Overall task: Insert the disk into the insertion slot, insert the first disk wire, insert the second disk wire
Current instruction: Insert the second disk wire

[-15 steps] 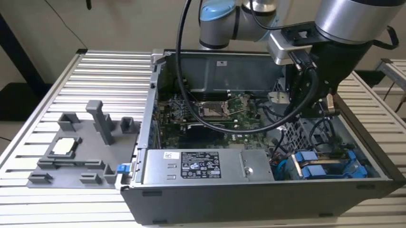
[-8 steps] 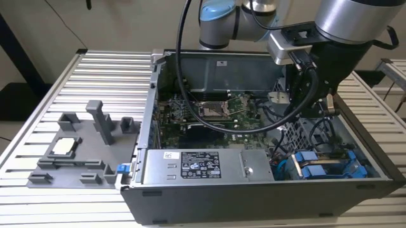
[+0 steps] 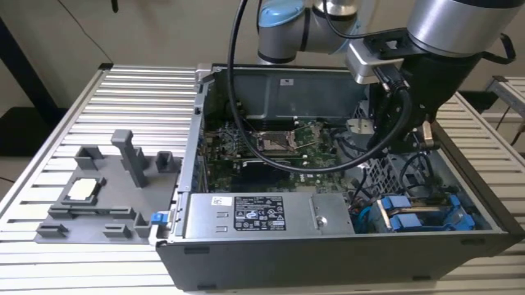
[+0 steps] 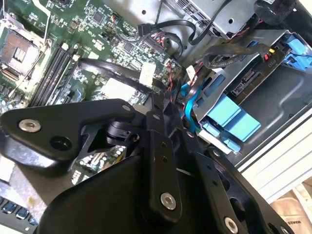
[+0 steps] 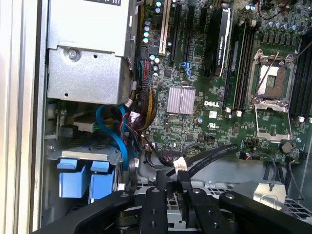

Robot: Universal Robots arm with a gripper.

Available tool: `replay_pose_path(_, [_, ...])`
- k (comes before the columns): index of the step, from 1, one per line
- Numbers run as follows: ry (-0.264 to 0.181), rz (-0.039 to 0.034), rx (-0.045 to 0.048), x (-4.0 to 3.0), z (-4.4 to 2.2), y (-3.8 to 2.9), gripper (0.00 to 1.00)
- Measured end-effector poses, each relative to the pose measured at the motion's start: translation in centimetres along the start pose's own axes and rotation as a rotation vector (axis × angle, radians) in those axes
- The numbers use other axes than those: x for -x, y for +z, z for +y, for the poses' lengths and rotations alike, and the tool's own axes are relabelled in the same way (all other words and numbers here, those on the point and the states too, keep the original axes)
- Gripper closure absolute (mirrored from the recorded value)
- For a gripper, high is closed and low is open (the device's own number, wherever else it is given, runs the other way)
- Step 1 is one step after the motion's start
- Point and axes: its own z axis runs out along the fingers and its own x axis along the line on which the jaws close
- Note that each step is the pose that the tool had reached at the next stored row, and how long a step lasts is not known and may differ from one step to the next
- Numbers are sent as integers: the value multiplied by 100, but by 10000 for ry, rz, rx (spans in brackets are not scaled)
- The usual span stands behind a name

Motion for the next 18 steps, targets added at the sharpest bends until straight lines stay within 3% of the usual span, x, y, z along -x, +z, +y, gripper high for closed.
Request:
replay_pose_path(14, [-6, 25, -56, -1, 1, 21, 76])
replay_pose_path(15, [-9, 89, -50, -2, 1, 22, 76])
replay_pose_path(17, [-18, 339, -23, -2, 1, 21, 76])
replay_pose_path(18, [-21, 398, -17, -1, 1, 21, 76])
